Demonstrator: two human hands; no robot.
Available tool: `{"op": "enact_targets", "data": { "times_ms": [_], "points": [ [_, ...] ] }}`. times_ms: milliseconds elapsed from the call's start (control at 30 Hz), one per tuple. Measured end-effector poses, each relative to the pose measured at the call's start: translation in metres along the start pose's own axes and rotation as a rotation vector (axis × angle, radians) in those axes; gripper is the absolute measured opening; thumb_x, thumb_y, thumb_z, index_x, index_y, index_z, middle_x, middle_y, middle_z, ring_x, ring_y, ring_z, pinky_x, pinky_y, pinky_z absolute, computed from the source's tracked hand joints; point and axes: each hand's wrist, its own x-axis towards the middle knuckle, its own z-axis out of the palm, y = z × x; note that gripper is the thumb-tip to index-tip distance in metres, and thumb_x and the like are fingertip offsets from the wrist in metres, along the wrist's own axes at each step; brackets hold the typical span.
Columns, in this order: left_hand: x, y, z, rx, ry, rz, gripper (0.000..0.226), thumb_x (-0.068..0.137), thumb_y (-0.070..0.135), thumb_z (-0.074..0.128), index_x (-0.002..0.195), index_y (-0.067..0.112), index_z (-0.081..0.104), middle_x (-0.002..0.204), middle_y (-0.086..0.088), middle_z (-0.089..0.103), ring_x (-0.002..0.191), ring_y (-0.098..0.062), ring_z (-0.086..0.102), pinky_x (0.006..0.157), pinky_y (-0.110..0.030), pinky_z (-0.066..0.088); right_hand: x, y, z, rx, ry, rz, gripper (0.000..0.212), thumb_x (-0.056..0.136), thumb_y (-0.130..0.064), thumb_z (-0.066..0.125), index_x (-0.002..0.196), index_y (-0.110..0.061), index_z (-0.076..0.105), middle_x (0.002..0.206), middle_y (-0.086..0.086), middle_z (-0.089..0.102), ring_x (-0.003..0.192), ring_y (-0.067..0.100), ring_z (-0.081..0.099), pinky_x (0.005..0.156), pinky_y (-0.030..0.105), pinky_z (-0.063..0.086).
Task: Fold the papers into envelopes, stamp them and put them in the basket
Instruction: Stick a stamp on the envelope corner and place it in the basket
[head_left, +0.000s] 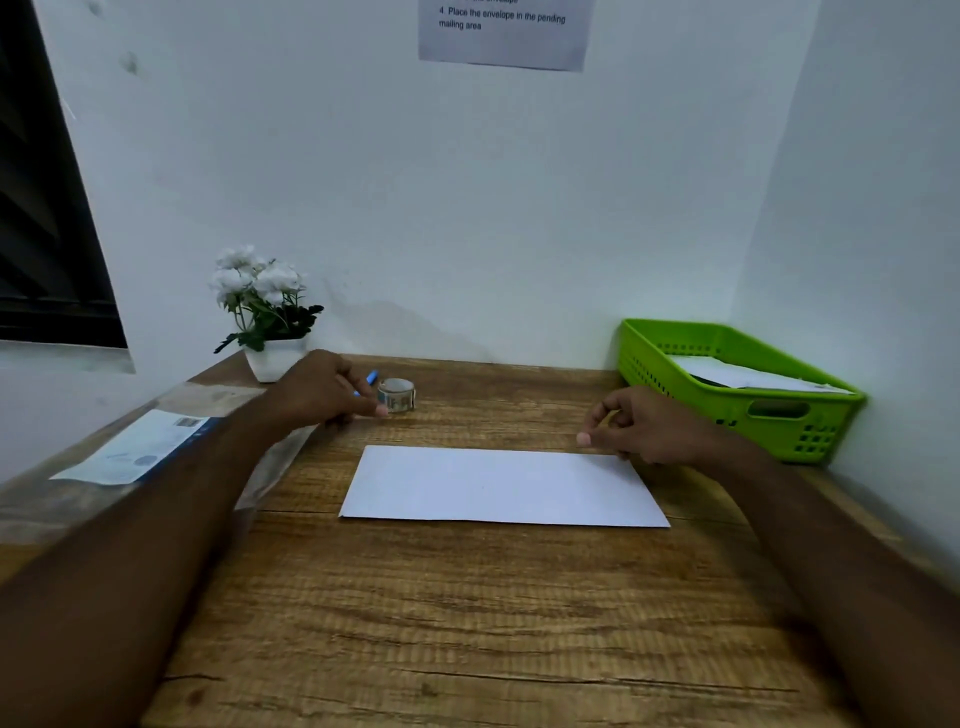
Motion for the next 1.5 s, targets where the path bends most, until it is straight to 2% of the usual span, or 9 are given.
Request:
{"op": "enact_targets", "data": {
  "times_ms": [133, 300, 400, 567, 767, 867, 1067, 1300, 1500],
  "points": [
    [0.011, -0.008, 0.016, 0.241, 0.293, 0.157, 0.025, 0.071, 0.039, 0.08, 0.078, 0.026, 0.06, 0.071, 0.009, 0.06, 0.07, -0.012, 0.06, 0.054, -0.026, 0.038, 0.006, -0.008, 0.02, -0.001, 0.051, -0.109, 0.014, 0.084, -0.026, 0.075, 0.081, -0.013, 0.07, 0.037, -0.012, 0.044, 0.038, 0.0, 0.043, 0.049, 0.018, 0.038],
    [0.021, -0.009, 0.033, 0.431, 0.18, 0.221, 0.063, 0.077, 0.051, 0.071, 0.128, 0.019, 0.052, 0.123, -0.004, 0.058, 0.11, -0.02, 0.055, 0.087, -0.036, 0.046, 0.006, -0.022, 0.039, -0.034, 0.099, -0.187, 0.012, 0.083, -0.03, 0.075, 0.08, -0.019, 0.072, 0.053, -0.004, 0.052, 0.051, 0.009, 0.049, 0.056, 0.026, 0.036],
    [0.023, -0.009, 0.04, 0.544, 0.12, 0.226, 0.067, 0.085, 0.051, 0.061, 0.14, 0.018, 0.041, 0.137, -0.008, 0.053, 0.122, -0.025, 0.05, 0.1, -0.04, 0.04, 0.005, -0.024, 0.042, -0.064, 0.106, -0.199, 0.011, 0.083, -0.032, 0.074, 0.08, -0.022, 0.072, 0.055, -0.003, 0.052, 0.054, 0.01, 0.049, 0.058, 0.028, 0.034],
    [0.024, -0.005, 0.041, 0.635, 0.078, 0.218, 0.061, 0.09, 0.049, 0.055, 0.141, 0.02, 0.039, 0.138, -0.008, 0.052, 0.124, -0.026, 0.049, 0.105, -0.048, 0.034, 0.004, -0.027, 0.044, -0.05, 0.107, -0.211, 0.011, 0.083, -0.034, 0.073, 0.08, -0.023, 0.071, 0.054, -0.006, 0.055, 0.054, 0.008, 0.051, 0.059, 0.029, 0.037],
    [0.016, 0.002, 0.043, 0.293, 0.064, 0.331, 0.056, 0.083, 0.033, 0.071, 0.133, 0.018, 0.049, 0.123, -0.003, 0.058, 0.104, -0.014, 0.054, 0.082, -0.024, 0.042, 0.003, -0.032, 0.047, -0.001, 0.13, -0.226, 0.011, 0.082, -0.034, 0.074, 0.077, -0.026, 0.07, 0.052, -0.009, 0.058, 0.055, 0.006, 0.059, 0.063, 0.037, 0.049],
    [0.008, 0.015, 0.048, 0.125, 0.016, 0.399, 0.054, 0.077, 0.032, 0.076, 0.126, 0.019, 0.057, 0.111, 0.006, 0.061, 0.091, 0.0, 0.056, 0.074, -0.015, 0.043, -0.001, -0.037, 0.047, 0.058, 0.164, -0.238, 0.01, 0.084, -0.03, 0.074, 0.077, -0.024, 0.069, 0.053, -0.009, 0.058, 0.05, 0.0, 0.056, 0.057, 0.03, 0.045],
    [-0.002, 0.035, 0.058, -0.058, -0.063, 0.446, 0.052, 0.066, 0.046, 0.081, 0.112, 0.026, 0.066, 0.102, 0.014, 0.069, 0.091, -0.003, 0.064, 0.077, -0.021, 0.05, -0.006, -0.043, 0.046, 0.18, 0.217, -0.244, 0.005, 0.084, -0.023, 0.075, 0.084, -0.021, 0.07, 0.062, -0.01, 0.061, 0.049, 0.012, 0.064, 0.046, 0.013, 0.038],
    [-0.017, 0.052, 0.068, -0.21, -0.151, 0.465, 0.043, 0.071, 0.038, 0.081, 0.11, 0.027, 0.067, 0.104, 0.01, 0.07, 0.097, -0.013, 0.066, 0.089, -0.04, 0.054, -0.01, -0.052, 0.05, 0.357, 0.226, -0.254, 0.026, 0.072, -0.012, 0.084, 0.092, -0.018, 0.069, 0.09, 0.001, 0.072, 0.056, 0.014, 0.069, 0.046, 0.015, 0.044],
    [-0.024, 0.059, 0.07, -0.245, -0.178, 0.468, 0.042, 0.075, 0.035, 0.077, 0.114, 0.021, 0.065, 0.105, 0.005, 0.071, 0.098, -0.018, 0.067, 0.091, -0.049, 0.052, -0.009, -0.051, 0.047, 0.383, 0.265, -0.26, 0.023, 0.072, -0.013, 0.085, 0.089, -0.018, 0.07, 0.088, 0.003, 0.074, 0.06, 0.024, 0.072, 0.049, 0.017, 0.046]
  ]
}}
